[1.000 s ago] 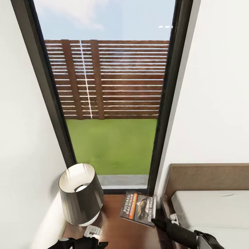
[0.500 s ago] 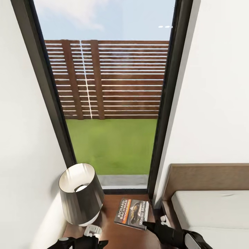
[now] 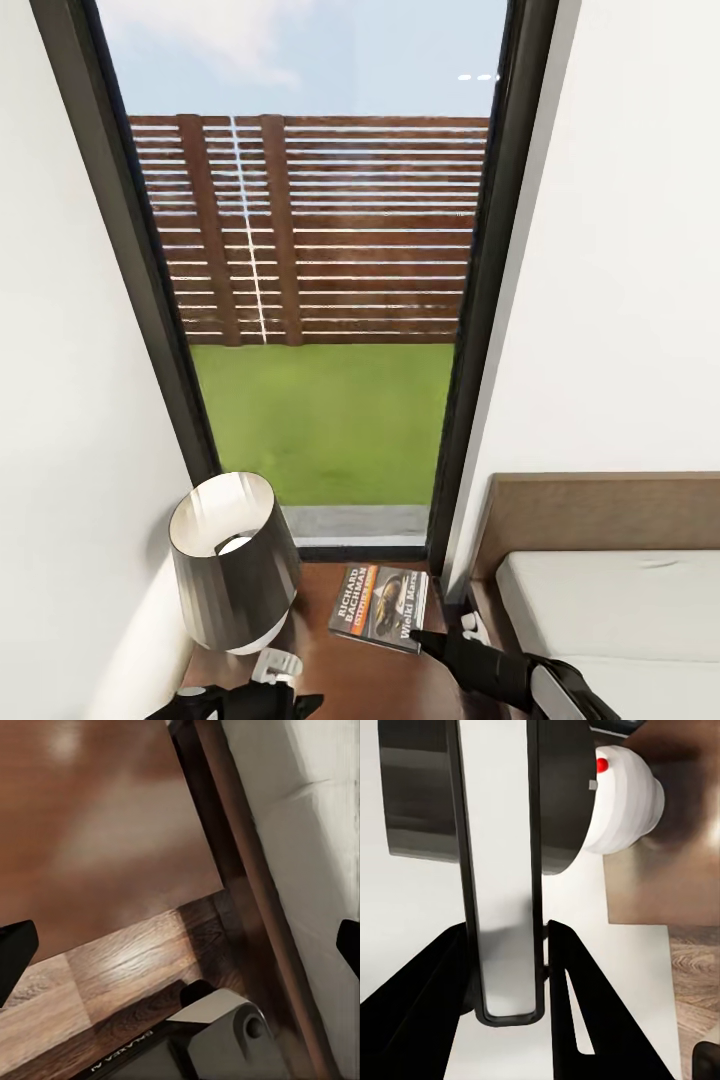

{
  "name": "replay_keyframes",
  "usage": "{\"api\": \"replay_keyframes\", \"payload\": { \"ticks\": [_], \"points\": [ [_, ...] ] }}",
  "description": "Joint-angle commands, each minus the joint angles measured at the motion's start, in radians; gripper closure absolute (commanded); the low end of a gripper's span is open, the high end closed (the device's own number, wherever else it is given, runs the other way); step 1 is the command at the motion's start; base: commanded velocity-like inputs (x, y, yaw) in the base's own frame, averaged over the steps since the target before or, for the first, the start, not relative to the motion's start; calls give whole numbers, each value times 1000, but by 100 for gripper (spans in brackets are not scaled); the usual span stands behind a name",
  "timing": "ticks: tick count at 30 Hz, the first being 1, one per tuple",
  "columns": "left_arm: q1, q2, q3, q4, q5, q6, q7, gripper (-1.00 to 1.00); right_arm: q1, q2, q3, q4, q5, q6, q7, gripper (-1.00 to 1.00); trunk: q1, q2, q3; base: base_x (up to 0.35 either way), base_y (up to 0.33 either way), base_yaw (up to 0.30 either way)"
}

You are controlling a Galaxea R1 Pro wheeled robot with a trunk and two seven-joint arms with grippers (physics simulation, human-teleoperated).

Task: In the bedroom, move the book from the bed onto either nightstand, and place the two sandals side by side next to the bed.

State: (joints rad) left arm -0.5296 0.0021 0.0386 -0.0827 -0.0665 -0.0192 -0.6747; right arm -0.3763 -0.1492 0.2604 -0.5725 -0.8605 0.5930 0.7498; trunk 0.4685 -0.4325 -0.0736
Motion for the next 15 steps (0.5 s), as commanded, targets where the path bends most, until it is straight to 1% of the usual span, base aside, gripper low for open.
{"api": "replay_keyframes", "payload": {
  "ticks": [1, 6, 10, 12, 13, 15],
  "points": [
    [-1, 0, 5, 0, -7, -1, -32, -100, -1, -1, 4, 0, -9, 5, -1, 100, 4, -9, -5, 0, 0, 0],
    [-1, 2, 7, -1, -8, 2, -238, -100, -1, 0, 4, 0, -8, 5, -1, 100, 24, -44, -21, 0, 0, 0],
    [-1, 1, 6, -3, -7, 16, -283, -100, -1, 0, 5, 0, -8, 5, -1, 100, 39, -72, -34, 0, 0, 0],
    [-1, 1, 6, -9, -7, 43, -309, -100, -1, 0, 5, 0, -8, 5, -1, 100, 47, -86, -40, 0, 0, 0],
    [-1, 2, 6, -18, -7, 52, -342, -100, -1, 0, 5, 0, -8, 5, -1, 100, 50, -93, -43, 0, 0, 0],
    [-1, 8, 8, -48, -7, 65, -446, -100, -1, 0, 5, 0, -8, 5, -1, 100, 58, -107, -49, 0, 0, 0]
  ]
}}
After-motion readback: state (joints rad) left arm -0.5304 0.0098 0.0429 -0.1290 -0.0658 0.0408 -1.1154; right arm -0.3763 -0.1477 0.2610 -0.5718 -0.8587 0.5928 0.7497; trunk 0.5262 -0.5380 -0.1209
